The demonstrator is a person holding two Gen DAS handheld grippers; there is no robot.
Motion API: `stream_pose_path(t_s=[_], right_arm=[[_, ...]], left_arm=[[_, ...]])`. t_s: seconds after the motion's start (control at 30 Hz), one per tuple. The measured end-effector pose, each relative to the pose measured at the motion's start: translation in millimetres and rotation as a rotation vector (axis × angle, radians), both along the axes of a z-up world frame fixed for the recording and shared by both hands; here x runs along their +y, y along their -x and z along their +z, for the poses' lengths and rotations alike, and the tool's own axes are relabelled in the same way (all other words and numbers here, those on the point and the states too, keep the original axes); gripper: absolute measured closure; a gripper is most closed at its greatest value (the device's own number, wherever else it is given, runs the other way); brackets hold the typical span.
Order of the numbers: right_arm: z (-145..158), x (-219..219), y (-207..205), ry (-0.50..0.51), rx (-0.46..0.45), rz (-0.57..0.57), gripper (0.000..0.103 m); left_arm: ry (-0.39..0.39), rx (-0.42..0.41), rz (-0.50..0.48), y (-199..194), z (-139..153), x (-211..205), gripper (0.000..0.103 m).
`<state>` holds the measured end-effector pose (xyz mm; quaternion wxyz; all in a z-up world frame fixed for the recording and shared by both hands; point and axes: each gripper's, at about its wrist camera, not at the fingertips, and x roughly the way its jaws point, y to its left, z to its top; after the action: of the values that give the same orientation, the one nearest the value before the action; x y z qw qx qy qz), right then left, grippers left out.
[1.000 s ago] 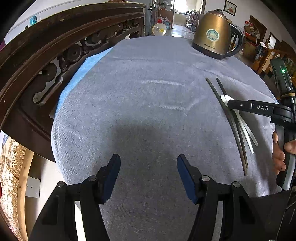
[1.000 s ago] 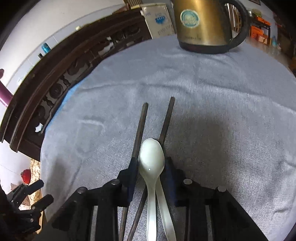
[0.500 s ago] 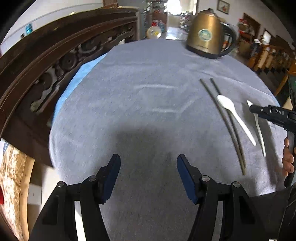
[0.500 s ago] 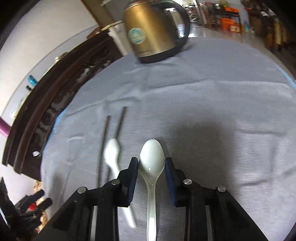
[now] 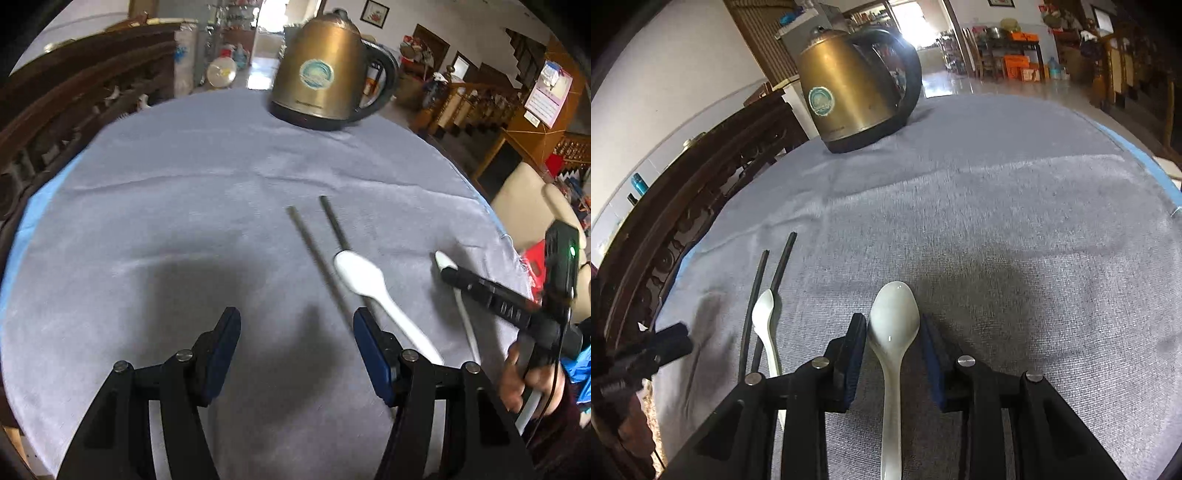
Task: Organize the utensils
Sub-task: 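Grasp another white spoon with the left tool while the right tool holds its spoon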
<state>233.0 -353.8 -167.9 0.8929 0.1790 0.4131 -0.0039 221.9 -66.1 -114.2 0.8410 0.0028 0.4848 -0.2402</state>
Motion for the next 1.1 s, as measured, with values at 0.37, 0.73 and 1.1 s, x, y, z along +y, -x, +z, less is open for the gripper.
stream_pose_path(t_s=[0.37,0.73,1.1], right_arm=[[5,4,-4,0.053,0.085,0.046,0.069],[3,-4,2,-0.026,0.086,0.024,0.069],[4,0,13,-0.020,0.090,0.005,0.069]], left_arm=[[-0.069,0.020,-0.122,-19,-5,-68,0.039],[-0.103,0.011,-0.156,-17,-18,-76,0.069],[-0.126,-0.032,-0.182,-9,-8,-38,0.095]])
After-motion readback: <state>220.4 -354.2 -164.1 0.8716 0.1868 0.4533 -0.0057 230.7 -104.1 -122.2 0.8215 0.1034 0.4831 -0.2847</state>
